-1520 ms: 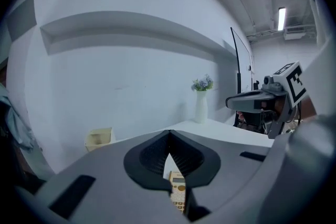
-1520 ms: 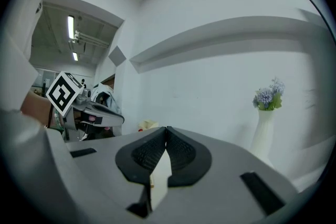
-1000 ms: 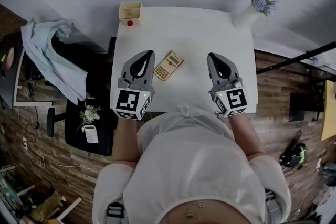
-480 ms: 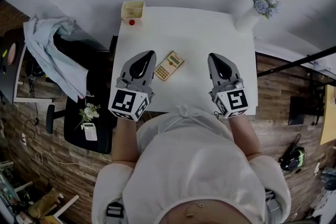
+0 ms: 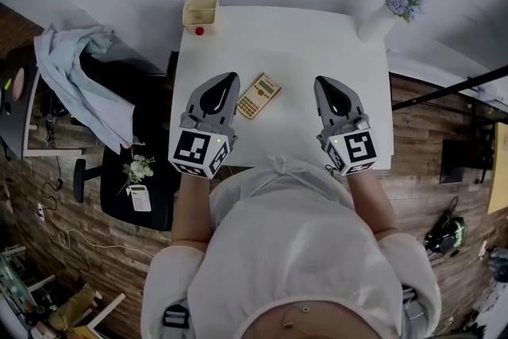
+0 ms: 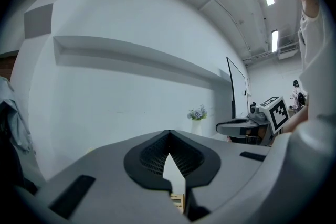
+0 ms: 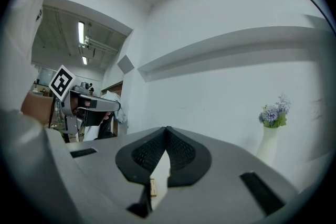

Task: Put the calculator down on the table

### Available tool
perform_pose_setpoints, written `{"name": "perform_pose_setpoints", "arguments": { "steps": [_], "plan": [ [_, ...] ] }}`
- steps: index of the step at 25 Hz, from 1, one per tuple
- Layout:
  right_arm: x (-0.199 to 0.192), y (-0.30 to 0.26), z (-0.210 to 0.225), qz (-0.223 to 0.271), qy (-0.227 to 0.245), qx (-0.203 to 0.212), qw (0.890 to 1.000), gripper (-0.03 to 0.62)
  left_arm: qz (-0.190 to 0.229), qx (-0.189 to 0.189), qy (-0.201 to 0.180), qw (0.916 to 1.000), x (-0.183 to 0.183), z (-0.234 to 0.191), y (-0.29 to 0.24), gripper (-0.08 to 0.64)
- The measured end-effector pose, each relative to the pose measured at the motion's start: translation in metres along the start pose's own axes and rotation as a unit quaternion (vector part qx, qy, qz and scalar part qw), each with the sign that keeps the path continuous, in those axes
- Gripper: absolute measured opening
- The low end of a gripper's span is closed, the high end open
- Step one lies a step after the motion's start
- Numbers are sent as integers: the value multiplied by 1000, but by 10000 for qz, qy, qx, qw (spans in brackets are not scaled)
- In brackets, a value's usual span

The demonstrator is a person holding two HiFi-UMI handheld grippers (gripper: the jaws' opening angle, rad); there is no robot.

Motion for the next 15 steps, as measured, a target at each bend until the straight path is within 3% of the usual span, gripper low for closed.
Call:
{"name": "perform_pose_setpoints", "arguments": {
  "steps": [15],
  "plan": [
    [1,-5,-8,72,45,-43,10000,2,-46,-124,-19,9999,-5,-2,2,18]
  ]
}}
Point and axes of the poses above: the fingertips, and each gripper's own axes: y backward along the fingers, z to its right, x out of its top, the point moved 8 cm from there along y, backward along the fingers, and after that the axes turned 5 degrees about z, right-handed, at the moved point
